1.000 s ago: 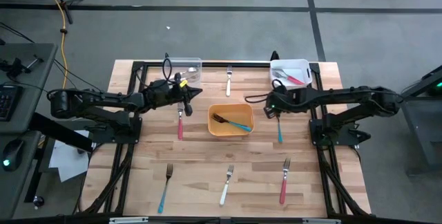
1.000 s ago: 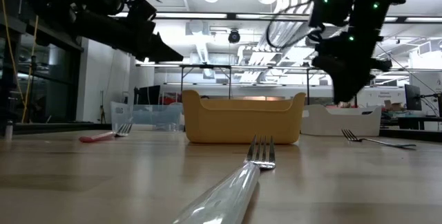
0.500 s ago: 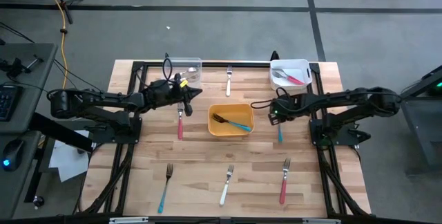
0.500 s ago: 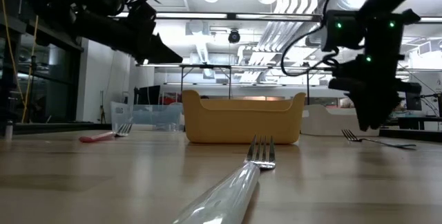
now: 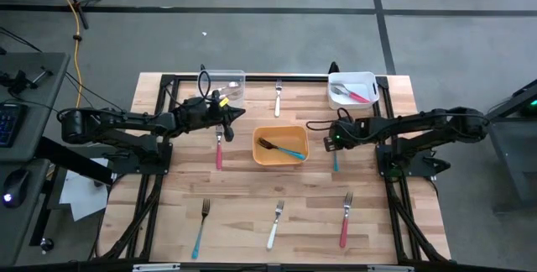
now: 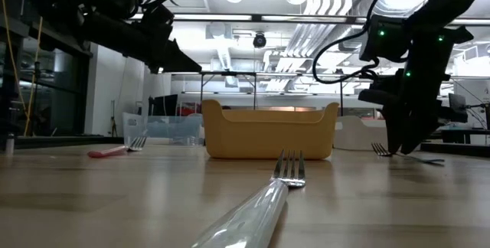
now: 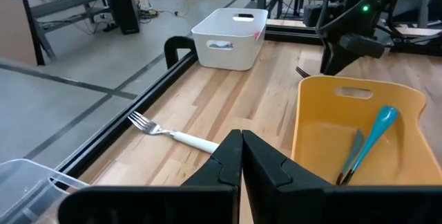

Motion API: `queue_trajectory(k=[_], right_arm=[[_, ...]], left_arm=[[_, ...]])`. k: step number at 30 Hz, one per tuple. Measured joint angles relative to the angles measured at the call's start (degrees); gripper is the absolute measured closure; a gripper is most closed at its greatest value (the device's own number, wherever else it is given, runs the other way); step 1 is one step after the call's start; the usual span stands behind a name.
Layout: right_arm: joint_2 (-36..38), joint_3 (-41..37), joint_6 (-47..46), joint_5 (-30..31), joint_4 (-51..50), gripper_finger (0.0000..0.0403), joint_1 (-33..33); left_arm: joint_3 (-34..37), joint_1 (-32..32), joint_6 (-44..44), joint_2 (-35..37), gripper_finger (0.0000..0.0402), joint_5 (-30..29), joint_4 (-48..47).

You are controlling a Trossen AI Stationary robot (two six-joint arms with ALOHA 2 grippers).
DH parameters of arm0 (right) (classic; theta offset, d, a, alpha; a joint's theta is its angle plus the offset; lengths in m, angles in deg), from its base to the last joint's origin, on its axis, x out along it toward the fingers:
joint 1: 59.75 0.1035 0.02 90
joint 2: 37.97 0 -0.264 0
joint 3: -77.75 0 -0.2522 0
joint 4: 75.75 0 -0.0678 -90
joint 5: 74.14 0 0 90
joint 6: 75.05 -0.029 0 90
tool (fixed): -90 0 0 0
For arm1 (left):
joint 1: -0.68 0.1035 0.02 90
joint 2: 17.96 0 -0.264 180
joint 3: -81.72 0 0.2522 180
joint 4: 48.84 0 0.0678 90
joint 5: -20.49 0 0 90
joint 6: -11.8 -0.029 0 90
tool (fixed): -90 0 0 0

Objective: Sort silverware by color (type)
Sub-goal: Put the blue fork into the yellow bin

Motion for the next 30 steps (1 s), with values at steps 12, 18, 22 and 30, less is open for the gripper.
queue_trajectory(k=[12, 18, 22, 30], right_arm=[[-0.3, 5.0, 1.7, -1.3, -2.6, 0.0294, 0.0], [-0.3, 5.1, -0.3, -1.0, -4.0, 0.0272, 0.2], [-0.3, 3.7, -1.0, -0.9, -2.8, 0.0272, 0.2], [-0.1, 1.6, -2.5, -1.8, 0.1, 0.0319, 0.2]], left_arm=[[0.0, 0.9, -2.3, 0.0, 0.0401, -0.3, 2.1], [0.0, 2.5, -1.9, 0.0, 0.0401, -0.5, 1.8], [0.0, 3.1, -1.4, 0.0, 0.0401, -0.4, 1.2], [0.0, 3.2, -2.4, 0.0, 0.0401, -0.3, -0.2]])
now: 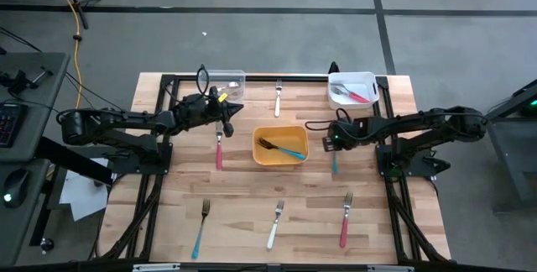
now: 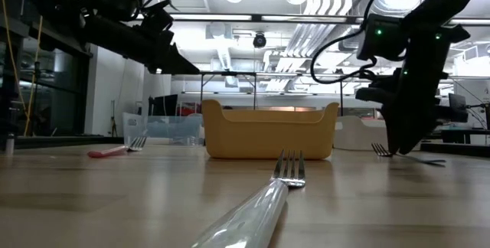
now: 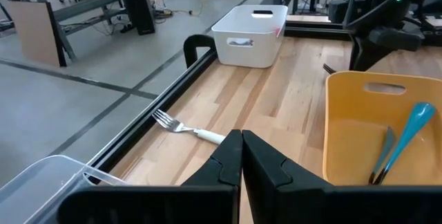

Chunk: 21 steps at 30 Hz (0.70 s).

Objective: Sort silverware by color (type)
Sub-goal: Put the blue fork into the yellow bin

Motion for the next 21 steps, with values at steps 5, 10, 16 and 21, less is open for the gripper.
queue_trajectory(k=[5, 10, 16, 21], right_arm=[[-0.1, 0.3, 0.3, -1.2, 0.7, 0.0324, 0.0], [-0.1, 3.1, 1.3, -1.7, -2.8, 0.0296, 0.0], [-0.1, 3.9, 0.5, -1.8, -3.0, 0.0258, 0.1], [-1.6, 1.8, -3.3, -1.9, -2.7, 0.026, 0.8]], left_arm=[[0.0, 0.0, 0.0, 0.0, 0.0401, 0.0, -0.2], [0.0, 0.0, 0.0, 0.0, 0.0401, 0.0, -0.2], [0.0, 0.0, 0.3, 0.0, 0.0401, 0.0, -0.4], [0.0, 0.0, 0.3, 0.0, 0.0401, 0.0, -0.5]])
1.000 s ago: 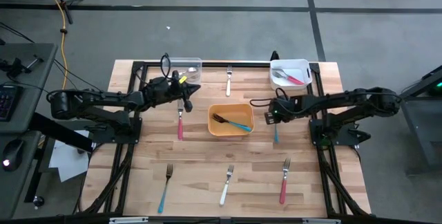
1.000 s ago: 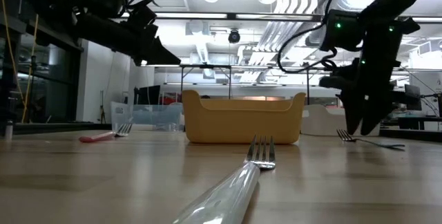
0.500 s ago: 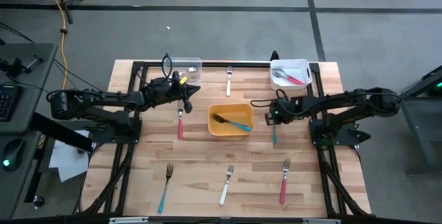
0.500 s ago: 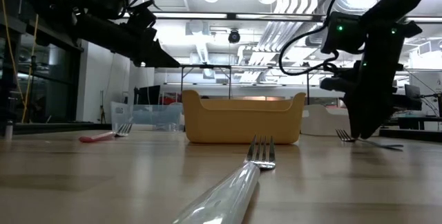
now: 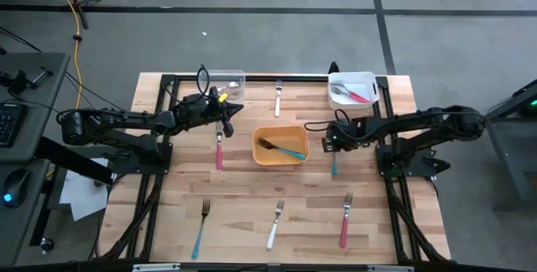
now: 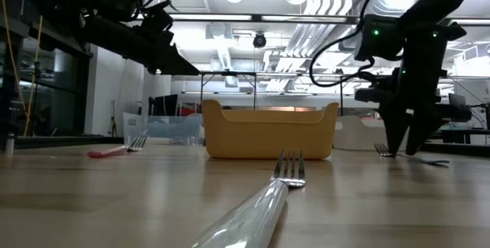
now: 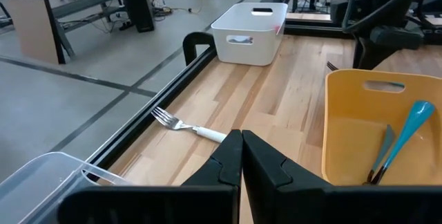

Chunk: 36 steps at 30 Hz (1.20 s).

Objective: Sort silverware by color (type)
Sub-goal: Put the blue fork into the yellow bin

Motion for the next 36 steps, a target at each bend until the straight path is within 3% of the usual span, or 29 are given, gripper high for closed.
queue_trajectory(k=[5, 14, 18, 24, 29, 36], right_arm=[[-2.8, 0.1, 1.0, 0.0, 3.2, 0.0293, 1.4], [-3.5, 0.5, 4.7, -1.1, 3.1, 0.039, 1.1], [-3.7, 3.2, 9.3, -2.7, -0.2, 0.0393, 0.9], [-3.7, 12.9, 16.6, -2.1, -11.3, 0.0392, 1.0], [-3.6, 25.2, 21.9, 1.8, -20.6, 0.0393, 1.1], [-7.3, 39.5, 35.0, 5.7, -17.0, 0.0393, 2.0]], left_arm=[[0.0, 0.0, 0.0, 0.0, 0.0401, 0.0, -0.1], [0.0, 0.0, 0.0, 0.0, 0.0401, 0.0, -0.1], [0.0, 0.0, 0.1, 0.0, 0.0401, 0.0, -0.2], [0.0, 0.0, 0.1, 0.0, 0.0401, 0.0, -0.2], [0.0, 0.0, 0.2, 0.0, 0.0401, 0.0, -0.2], [0.0, 0.0, 0.2, 0.0, 0.0401, 0.0, -0.2]])
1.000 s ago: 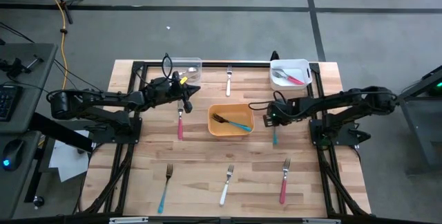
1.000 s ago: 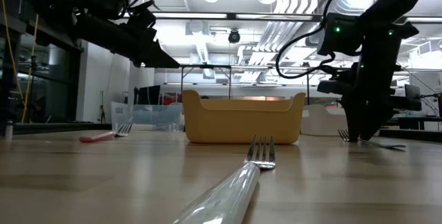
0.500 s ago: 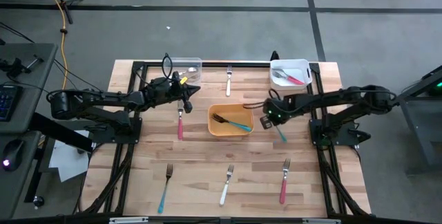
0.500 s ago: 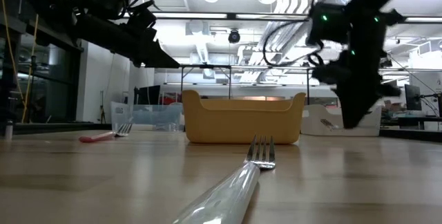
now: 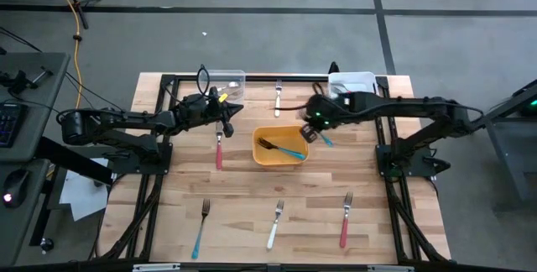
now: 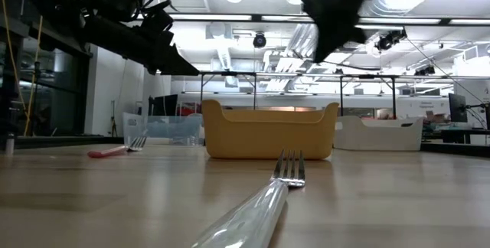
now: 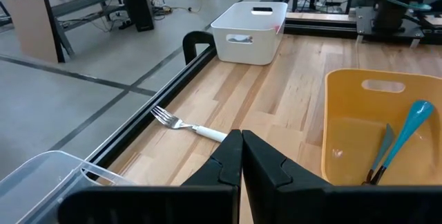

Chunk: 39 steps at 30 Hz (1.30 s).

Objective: Sort silverware by color (type)
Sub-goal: Put the blue fork into the yellow bin, then put the pink fork into the white bin

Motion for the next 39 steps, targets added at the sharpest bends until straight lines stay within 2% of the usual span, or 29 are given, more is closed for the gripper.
queue_trajectory(k=[10, 17, 28, 37, 39], right_arm=[[-22.4, 16.1, 19.0, -6.5, 3.4, 0.0393, 0.3], [-32.3, 23.2, 21.1, -10.5, 2.6, 0.0393, 0.6], [-36.7, 23.4, 21.3, -12.7, 2.1, 0.0388, 0.6], [-36.5, 24.3, 24.0, -13.0, 0.7, 0.0297, 0.6], [-36.5, 25.5, 25.2, -12.9, -0.7, 0.0287, 0.6]], left_arm=[[0.0, 0.0, 0.0, 0.0, 0.0401, 0.0, 0.0], [0.0, 0.0, 0.0, 0.0, 0.0401, -0.7, -1.2], [0.0, 0.0, 0.0, 0.0, 0.0401, -1.9, -1.7], [0.0, 0.0, 0.0, 0.0, 0.0401, -1.9, -1.7], [0.0, 0.0, 0.0, 0.0, 0.0401, -1.9, -1.7]])
